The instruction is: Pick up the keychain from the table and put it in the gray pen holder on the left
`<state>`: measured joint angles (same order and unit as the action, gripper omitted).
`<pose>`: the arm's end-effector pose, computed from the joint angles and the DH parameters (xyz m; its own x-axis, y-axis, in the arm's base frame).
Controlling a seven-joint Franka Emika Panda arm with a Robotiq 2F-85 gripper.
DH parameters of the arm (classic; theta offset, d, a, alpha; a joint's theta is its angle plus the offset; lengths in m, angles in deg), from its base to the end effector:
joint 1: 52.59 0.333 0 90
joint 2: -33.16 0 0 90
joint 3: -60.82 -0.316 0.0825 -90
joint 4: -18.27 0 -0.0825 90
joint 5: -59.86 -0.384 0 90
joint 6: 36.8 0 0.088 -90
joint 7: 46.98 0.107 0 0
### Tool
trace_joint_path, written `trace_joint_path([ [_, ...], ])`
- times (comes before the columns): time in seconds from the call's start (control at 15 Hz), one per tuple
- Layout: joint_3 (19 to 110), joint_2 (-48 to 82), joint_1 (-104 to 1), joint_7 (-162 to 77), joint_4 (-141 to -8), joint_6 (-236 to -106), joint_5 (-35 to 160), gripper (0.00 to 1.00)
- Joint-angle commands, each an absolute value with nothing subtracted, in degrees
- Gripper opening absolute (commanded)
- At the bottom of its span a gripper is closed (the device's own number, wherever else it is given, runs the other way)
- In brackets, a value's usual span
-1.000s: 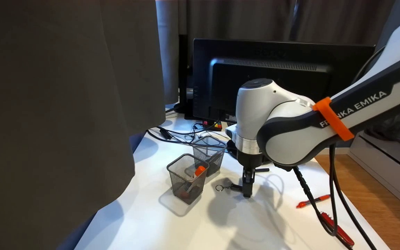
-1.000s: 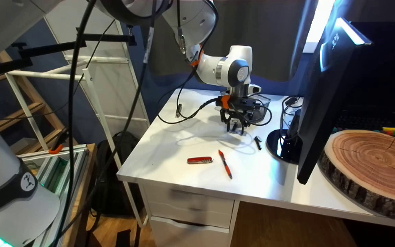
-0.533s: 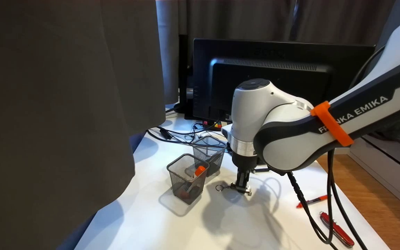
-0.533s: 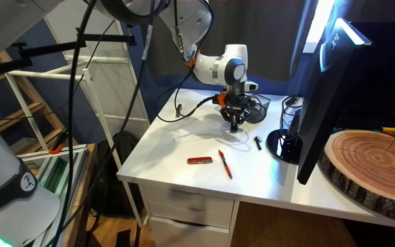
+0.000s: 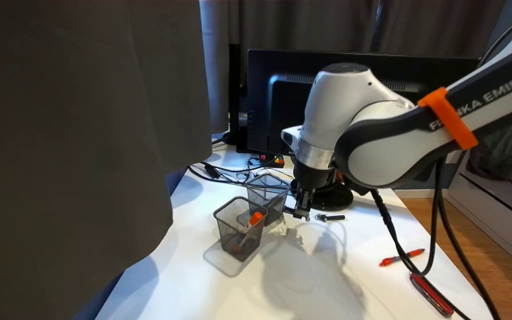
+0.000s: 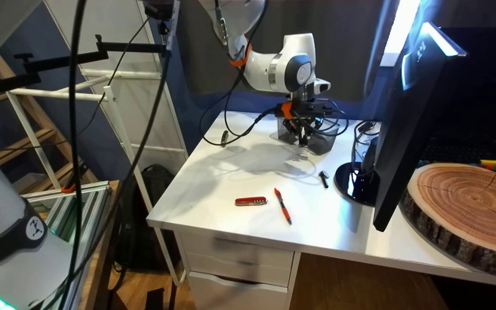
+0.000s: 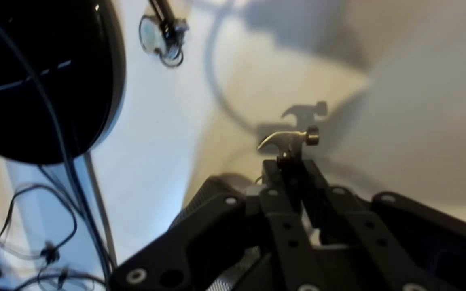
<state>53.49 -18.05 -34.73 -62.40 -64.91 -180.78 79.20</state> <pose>0.6720 0.2985 0.1698 0.6018 0.7896 0.1200 0.7687 -0.6134 0.1810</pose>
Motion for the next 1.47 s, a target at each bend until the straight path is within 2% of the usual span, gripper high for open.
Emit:
trace_joint_path([
  [0.0,45.36,-8.26,-41.89,-75.95,-73.92,-180.82,75.60,0.04],
  [0.2,38.93,-6.01,-47.31,-87.58,-75.57,-179.94,71.25,0.04],
  [0.33,37.27,-9.53,-47.65,-93.73,-72.73,-180.77,69.16,0.04],
  [0.67,39.73,-15.43,-42.78,-94.88,-67.94,-183.82,71.02,0.04],
  [1.07,41.48,-10.47,-40.69,-94.24,-72.29,-194.43,73.65,0.04],
  [1.4,35.71,-17.90,-44.03,-105.94,-65.25,-190.06,70.98,0.04],
])
